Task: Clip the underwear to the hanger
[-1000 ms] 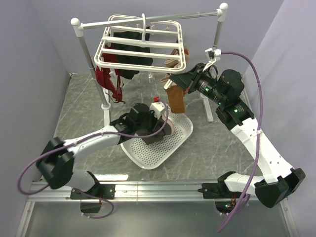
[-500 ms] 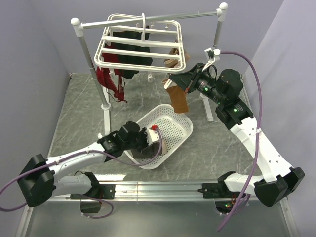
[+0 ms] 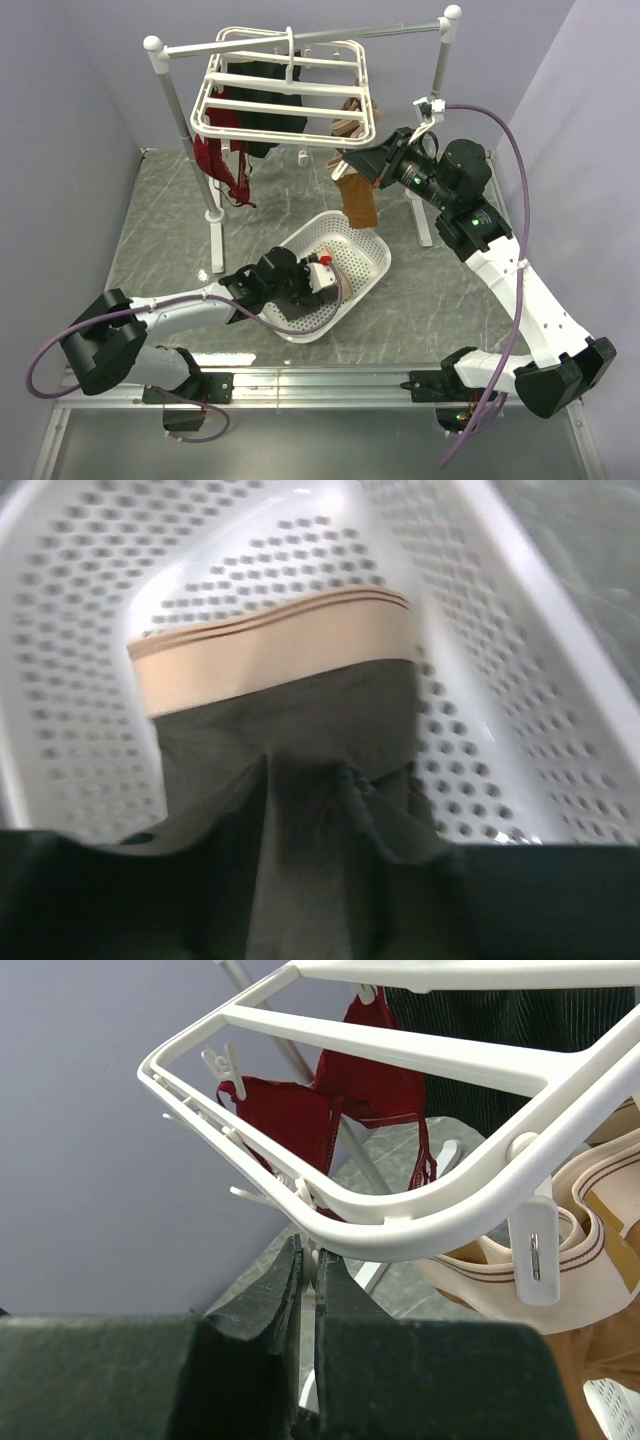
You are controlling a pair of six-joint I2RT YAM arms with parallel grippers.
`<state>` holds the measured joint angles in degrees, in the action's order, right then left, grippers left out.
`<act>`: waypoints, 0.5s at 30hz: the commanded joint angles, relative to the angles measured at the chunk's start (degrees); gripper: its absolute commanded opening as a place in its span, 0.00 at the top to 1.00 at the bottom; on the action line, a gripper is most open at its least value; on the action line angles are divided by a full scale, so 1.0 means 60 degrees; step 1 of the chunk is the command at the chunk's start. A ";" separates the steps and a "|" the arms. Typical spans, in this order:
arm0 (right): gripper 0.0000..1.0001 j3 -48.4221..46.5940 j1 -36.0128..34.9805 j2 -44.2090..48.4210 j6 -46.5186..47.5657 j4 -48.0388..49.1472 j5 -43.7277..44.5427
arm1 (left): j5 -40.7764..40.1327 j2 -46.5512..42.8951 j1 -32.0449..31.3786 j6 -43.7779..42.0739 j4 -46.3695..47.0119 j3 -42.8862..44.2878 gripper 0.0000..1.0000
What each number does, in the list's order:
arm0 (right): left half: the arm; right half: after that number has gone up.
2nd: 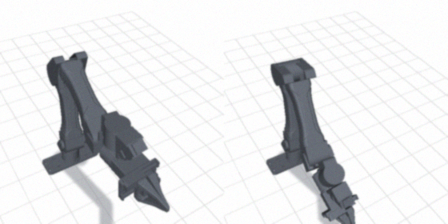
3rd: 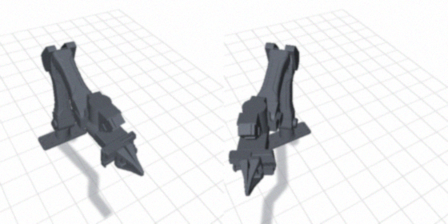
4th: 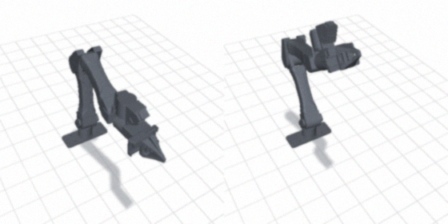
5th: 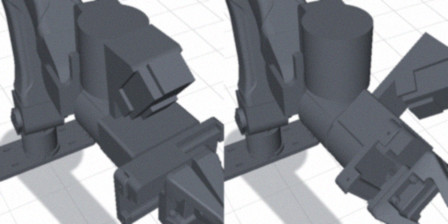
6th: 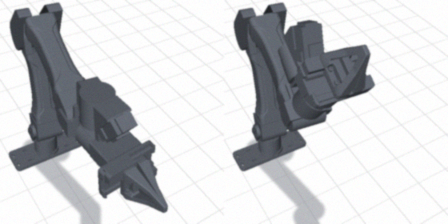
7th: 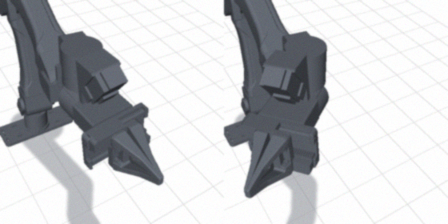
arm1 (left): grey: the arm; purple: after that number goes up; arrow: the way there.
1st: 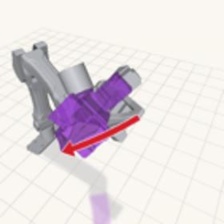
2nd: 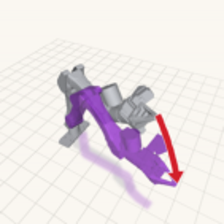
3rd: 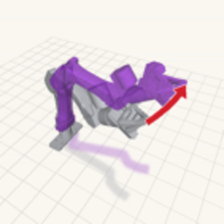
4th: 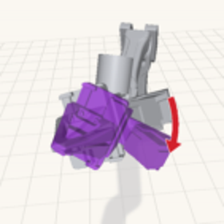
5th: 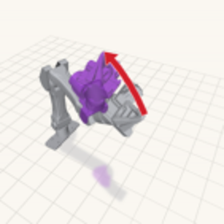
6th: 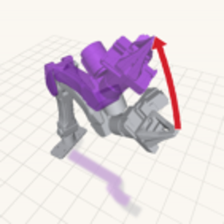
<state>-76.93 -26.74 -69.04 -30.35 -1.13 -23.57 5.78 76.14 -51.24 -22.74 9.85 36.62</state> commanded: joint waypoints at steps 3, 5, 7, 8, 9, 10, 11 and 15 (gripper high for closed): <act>1.00 -0.0363 0.0048 -0.0022 0.0136 -0.0018 -0.0099 | 0.1790 -0.0546 -0.0044 -0.0063 -0.0718 0.0062 0.45; 1.00 -0.0334 0.0048 -0.0037 0.0107 0.0012 -0.0114 | 0.1630 -0.0343 0.0058 0.0563 -0.0952 0.0384 0.42; 1.00 -0.0319 0.0048 -0.0037 0.0078 0.0041 -0.0114 | 0.1629 -0.0064 0.0482 0.1136 -0.1128 0.1072 0.41; 1.00 -0.0333 0.0048 -0.0037 0.0063 0.0056 -0.0114 | 0.1702 0.0271 0.0875 0.1705 -0.1273 0.1567 0.39; 1.00 -0.0333 0.0048 -0.0052 0.0048 0.0041 -0.0114 | 0.1760 0.0477 0.1039 0.1942 -0.1362 0.1804 0.38; 1.00 -0.0333 0.0048 -0.0066 0.0048 0.0056 -0.0114 | 0.1732 0.0697 0.1171 0.2133 -0.1464 0.2039 0.38; 1.00 -0.0333 0.0048 -0.0052 0.0048 0.0056 -0.0114 | 0.1761 0.1163 0.1288 0.2454 -0.1610 0.2491 0.37; 1.00 -0.0333 0.0062 -0.0037 0.0048 0.0041 -0.0114 | 0.1849 0.2235 0.1773 0.2663 -0.2051 0.3241 0.37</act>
<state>-76.93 -26.74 -69.06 -30.35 -1.10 -23.57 14.87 86.11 -41.74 -10.61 0.91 53.01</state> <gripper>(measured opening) 0.048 0.631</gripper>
